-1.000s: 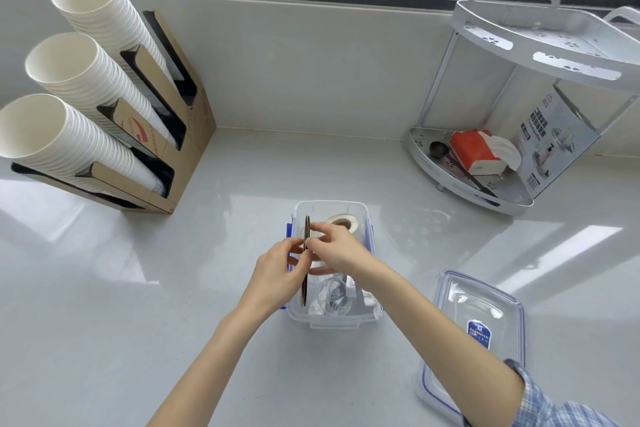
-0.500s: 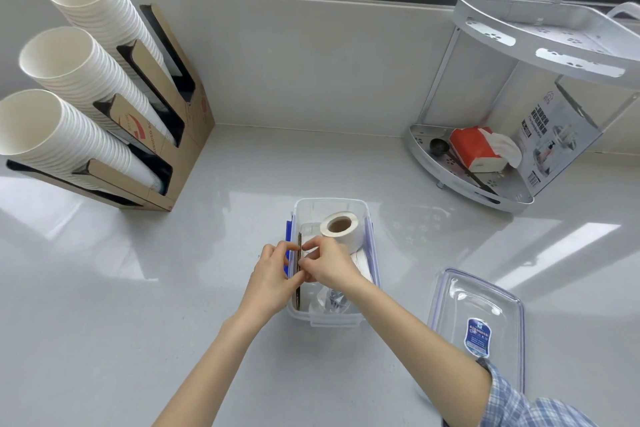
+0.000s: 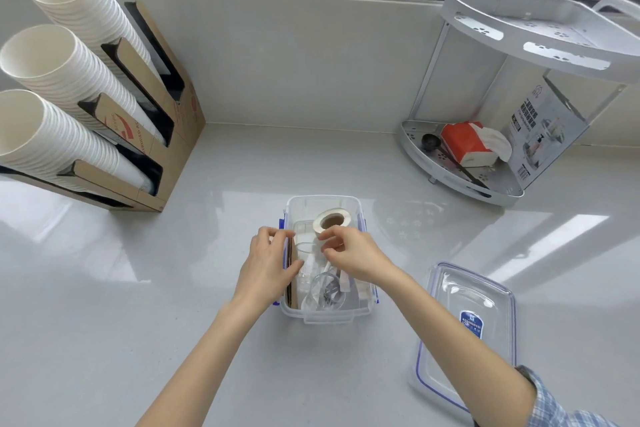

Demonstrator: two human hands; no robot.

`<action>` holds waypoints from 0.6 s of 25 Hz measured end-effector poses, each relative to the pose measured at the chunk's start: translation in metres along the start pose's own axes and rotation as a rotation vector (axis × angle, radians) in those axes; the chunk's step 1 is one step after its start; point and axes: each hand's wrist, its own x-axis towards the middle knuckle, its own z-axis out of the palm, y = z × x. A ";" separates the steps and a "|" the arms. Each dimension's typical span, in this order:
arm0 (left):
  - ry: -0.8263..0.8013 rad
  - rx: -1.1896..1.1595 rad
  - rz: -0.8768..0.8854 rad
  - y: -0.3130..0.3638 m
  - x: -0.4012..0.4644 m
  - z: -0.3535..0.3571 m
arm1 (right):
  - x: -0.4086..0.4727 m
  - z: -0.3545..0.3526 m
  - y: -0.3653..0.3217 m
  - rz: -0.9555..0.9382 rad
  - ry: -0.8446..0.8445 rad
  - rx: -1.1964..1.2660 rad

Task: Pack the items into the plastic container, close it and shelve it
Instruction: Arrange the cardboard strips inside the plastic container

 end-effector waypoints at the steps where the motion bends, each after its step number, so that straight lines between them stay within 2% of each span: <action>1: -0.001 0.051 0.047 0.002 0.003 0.001 | -0.003 -0.003 0.004 -0.002 -0.033 -0.050; 4: -0.082 0.273 0.131 0.008 0.014 0.006 | -0.010 -0.005 0.013 -0.021 -0.108 -0.169; 7: -0.134 0.395 0.127 0.011 0.021 0.014 | -0.010 0.001 0.016 -0.055 -0.099 -0.252; 13: -0.133 0.256 0.089 0.011 0.017 0.018 | -0.009 0.014 0.015 -0.104 -0.076 -0.441; 15: -0.113 0.184 0.073 0.012 0.014 0.017 | -0.010 0.015 0.014 -0.101 -0.037 -0.412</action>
